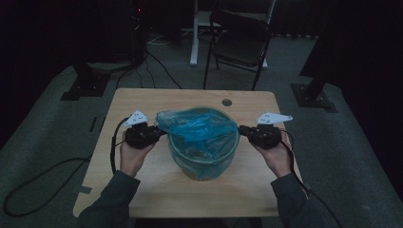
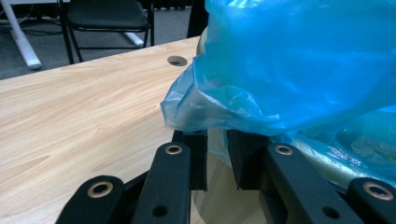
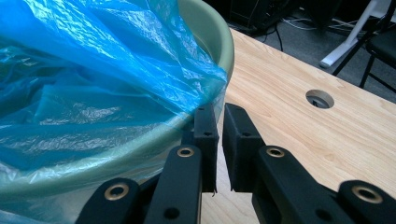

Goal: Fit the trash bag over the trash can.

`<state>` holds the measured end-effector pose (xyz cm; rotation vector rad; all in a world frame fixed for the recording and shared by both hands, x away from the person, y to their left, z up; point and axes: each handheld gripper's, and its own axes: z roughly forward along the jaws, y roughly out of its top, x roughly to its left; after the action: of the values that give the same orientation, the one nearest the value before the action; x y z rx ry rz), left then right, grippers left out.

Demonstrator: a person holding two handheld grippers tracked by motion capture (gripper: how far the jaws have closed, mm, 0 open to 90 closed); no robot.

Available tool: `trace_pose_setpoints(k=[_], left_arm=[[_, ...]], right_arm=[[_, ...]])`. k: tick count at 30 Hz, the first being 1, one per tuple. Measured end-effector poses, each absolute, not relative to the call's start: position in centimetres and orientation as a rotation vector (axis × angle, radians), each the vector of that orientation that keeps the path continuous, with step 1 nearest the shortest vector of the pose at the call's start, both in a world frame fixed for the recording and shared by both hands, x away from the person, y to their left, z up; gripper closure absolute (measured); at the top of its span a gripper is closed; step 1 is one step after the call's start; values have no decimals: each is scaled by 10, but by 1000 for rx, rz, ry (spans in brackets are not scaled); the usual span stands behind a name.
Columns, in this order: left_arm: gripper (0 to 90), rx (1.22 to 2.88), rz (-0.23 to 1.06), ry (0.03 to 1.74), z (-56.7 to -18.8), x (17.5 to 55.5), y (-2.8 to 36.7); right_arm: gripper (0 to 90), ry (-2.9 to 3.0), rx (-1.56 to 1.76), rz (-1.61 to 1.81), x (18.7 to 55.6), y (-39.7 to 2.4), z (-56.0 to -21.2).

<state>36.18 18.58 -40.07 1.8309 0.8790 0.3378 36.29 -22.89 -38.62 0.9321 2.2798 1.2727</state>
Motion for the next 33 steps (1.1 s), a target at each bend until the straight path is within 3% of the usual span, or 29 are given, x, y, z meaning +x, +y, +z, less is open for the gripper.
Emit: trace_pose_setpoints(k=[17,33], left_arm=[[818,1841,292,828,-402,355,191],[729,1781,297,870,-406,374,193]], right_arm=[[876,2331,918,1325,358,-233,-385],[797,2277,957,1315,375,-230,-390]])
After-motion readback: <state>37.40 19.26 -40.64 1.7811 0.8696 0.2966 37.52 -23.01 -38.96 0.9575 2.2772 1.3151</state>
